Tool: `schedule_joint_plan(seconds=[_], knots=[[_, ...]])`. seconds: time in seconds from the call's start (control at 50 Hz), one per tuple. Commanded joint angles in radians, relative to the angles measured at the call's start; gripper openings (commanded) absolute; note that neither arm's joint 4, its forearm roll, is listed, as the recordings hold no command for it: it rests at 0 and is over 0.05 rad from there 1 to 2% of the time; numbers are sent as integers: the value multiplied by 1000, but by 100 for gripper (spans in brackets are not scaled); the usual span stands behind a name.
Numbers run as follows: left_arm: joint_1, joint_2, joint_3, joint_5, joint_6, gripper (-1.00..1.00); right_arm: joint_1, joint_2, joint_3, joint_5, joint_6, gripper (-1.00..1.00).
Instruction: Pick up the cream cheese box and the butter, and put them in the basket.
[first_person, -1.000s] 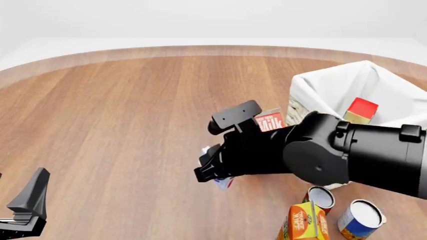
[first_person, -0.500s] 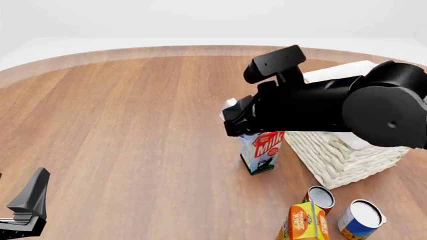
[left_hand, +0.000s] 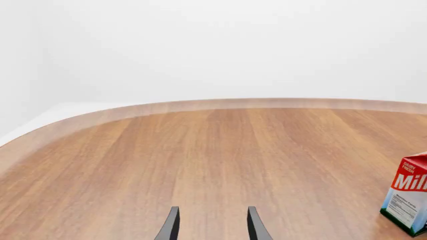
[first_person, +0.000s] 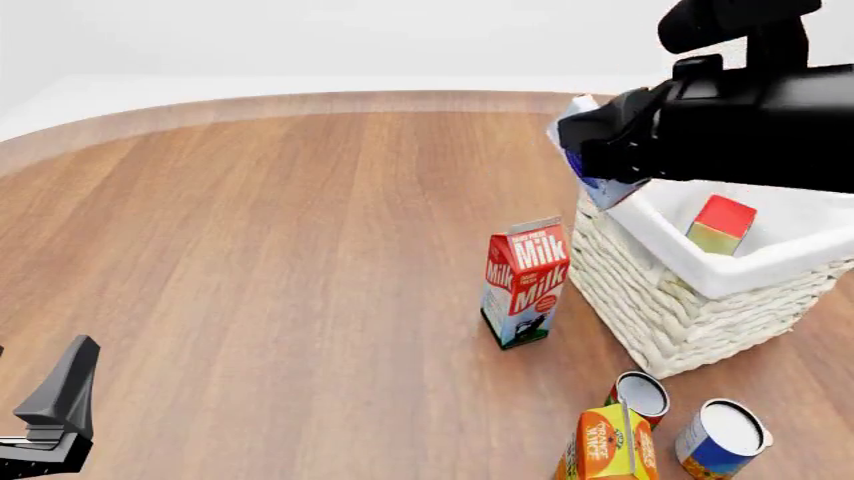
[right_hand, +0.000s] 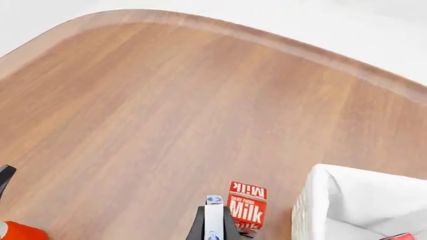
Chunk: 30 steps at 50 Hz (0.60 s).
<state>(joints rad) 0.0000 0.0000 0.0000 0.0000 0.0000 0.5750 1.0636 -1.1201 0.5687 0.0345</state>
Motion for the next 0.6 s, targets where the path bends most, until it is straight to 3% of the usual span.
schedule_joint_plan(seconds=[0.02, 0.6], knots=[[0, 0, 0, 0, 0, 100, -89, -65, -26, 24, -20, -100], [0, 0, 0, 0, 0, 100, -359, -125, 9, -6, 13, -100]])
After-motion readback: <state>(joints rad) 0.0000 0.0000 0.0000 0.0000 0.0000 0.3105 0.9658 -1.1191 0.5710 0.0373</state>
